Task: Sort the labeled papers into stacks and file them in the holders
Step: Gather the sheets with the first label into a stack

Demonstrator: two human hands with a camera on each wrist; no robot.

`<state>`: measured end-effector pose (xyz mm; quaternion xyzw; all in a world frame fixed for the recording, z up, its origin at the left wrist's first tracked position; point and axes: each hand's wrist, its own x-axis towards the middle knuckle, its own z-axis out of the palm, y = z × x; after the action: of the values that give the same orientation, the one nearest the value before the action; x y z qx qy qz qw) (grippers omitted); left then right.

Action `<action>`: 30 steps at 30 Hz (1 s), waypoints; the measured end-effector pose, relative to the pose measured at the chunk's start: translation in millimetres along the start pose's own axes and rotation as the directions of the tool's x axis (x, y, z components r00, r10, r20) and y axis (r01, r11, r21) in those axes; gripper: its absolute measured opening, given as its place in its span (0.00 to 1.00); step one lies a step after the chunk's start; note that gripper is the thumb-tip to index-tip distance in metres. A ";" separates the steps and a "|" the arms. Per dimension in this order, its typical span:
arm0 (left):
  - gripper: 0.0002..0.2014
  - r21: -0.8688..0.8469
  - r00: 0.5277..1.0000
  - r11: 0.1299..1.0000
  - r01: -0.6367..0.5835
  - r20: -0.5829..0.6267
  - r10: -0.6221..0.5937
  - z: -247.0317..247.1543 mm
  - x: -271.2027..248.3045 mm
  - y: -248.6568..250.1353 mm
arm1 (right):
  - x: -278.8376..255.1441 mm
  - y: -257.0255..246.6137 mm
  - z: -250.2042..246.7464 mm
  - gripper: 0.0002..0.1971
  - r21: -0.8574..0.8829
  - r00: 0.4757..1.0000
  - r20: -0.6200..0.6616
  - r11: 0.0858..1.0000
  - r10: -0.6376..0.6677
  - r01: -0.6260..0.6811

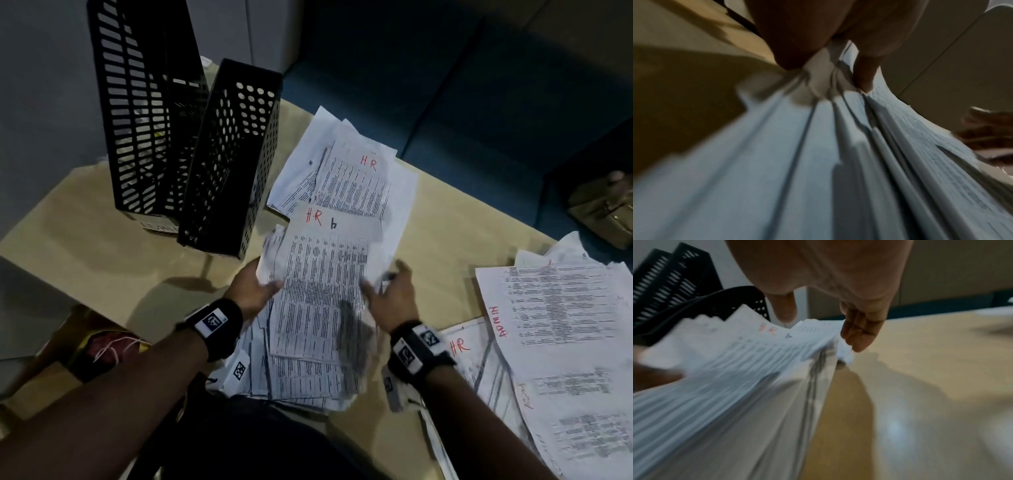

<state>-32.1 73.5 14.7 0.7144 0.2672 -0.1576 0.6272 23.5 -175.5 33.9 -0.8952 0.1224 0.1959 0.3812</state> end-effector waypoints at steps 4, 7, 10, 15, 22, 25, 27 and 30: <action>0.30 0.086 0.990 0.996 -0.016 0.137 0.004 -7.0 1.2 -6.5 | 44.5 -24.2 -16.7 0.38 -0.097 0.978 -0.165 0.988 -0.131 0.116; 0.35 0.085 0.979 0.996 -0.029 0.204 0.011 -6.9 0.3 -7.7 | 62.0 -32.9 -14.2 0.33 -0.358 0.960 -0.086 0.908 -0.265 0.218; 0.31 0.165 0.984 0.986 -0.015 0.179 -0.015 -6.4 3.4 -6.6 | 60.6 -33.8 0.6 0.27 -0.559 0.927 0.089 0.752 -0.364 0.349; 0.30 0.071 0.980 0.997 0.018 0.195 -0.032 3.4 -1.9 -2.3 | 36.9 -36.2 38.5 0.26 -0.515 0.904 0.234 0.743 -0.357 0.427; 0.14 0.022 0.988 0.999 0.030 0.149 -0.033 12.4 -4.8 -0.3 | 39.2 -16.1 27.2 0.28 -0.327 0.981 -0.076 0.934 -0.177 0.143; 0.13 -0.039 0.982 0.998 0.058 0.181 -0.050 13.4 -6.9 0.9 | 36.9 -22.8 30.9 0.30 -0.308 0.977 0.072 0.928 -0.199 0.211; 0.15 -0.019 0.985 0.998 0.059 0.166 -0.055 13.9 -6.5 0.4 | 40.5 -31.1 31.0 0.31 -0.292 0.967 0.073 0.921 -0.246 0.257; 0.15 -0.038 0.991 0.993 0.113 0.080 -0.110 7.5 -2.2 -1.9 | 63.2 -40.1 15.8 0.26 -0.172 0.986 -0.153 0.984 -0.069 0.043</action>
<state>-34.2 65.9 13.1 0.6784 0.2855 -0.2143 0.6422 90.7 -141.0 21.3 -0.9399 0.1101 0.1229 0.2989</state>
